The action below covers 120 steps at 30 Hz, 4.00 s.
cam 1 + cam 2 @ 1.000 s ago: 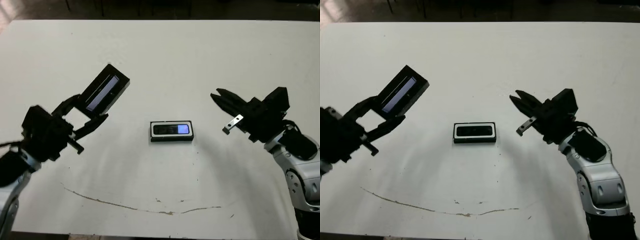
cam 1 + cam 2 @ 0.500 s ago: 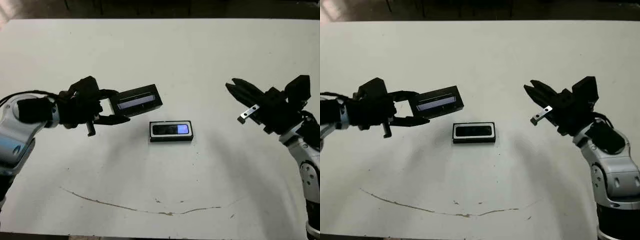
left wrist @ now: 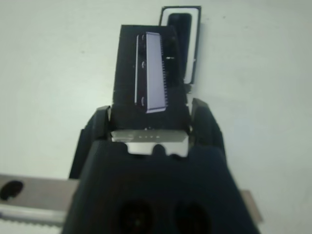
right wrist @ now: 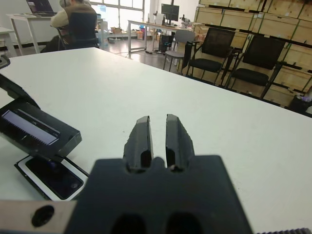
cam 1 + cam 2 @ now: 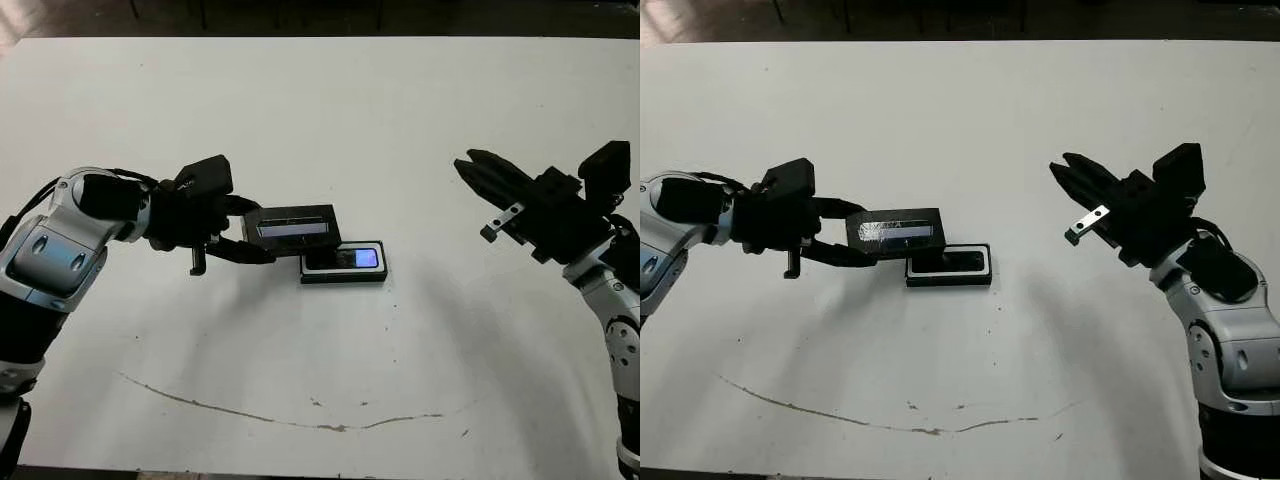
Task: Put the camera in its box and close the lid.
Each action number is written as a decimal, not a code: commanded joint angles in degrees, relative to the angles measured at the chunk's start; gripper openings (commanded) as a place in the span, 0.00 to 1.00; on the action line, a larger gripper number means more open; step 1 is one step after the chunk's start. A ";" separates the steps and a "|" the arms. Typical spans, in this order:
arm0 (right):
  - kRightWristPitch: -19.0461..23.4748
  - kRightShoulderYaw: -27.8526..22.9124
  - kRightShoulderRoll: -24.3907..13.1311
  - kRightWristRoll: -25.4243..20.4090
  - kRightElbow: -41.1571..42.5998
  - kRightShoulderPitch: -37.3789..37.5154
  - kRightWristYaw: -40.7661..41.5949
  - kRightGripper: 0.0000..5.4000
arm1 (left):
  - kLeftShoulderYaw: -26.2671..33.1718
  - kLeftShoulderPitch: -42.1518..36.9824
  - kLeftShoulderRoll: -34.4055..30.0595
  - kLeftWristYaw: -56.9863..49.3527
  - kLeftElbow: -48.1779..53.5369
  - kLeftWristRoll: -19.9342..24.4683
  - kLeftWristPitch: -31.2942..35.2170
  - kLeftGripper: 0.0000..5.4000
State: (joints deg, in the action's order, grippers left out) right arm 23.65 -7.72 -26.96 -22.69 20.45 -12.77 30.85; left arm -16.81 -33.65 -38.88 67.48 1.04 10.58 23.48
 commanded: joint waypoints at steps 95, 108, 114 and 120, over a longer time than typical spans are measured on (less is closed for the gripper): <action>3.95 0.41 -0.54 -0.62 2.91 3.09 -0.88 0.00 | -6.89 -2.80 7.21 3.39 -8.69 -10.73 -5.86 0.26; 4.38 1.04 -0.70 0.17 3.72 3.05 -1.80 0.00 | -7.84 -3.50 7.12 6.38 -10.30 -9.97 -5.00 0.26; 3.92 1.16 -0.73 0.70 3.17 3.02 -1.56 0.00 | -6.61 -3.56 7.21 7.80 -10.06 -7.79 -4.47 0.26; 4.40 1.09 -0.82 0.90 3.50 3.15 -1.81 0.00 | -7.13 -3.67 6.86 6.82 -8.99 -8.63 -3.28 0.26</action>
State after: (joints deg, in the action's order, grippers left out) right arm 27.43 -6.85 -27.17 -22.21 24.14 -10.53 29.19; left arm -23.43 -38.07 -31.30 74.47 -7.88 2.68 19.81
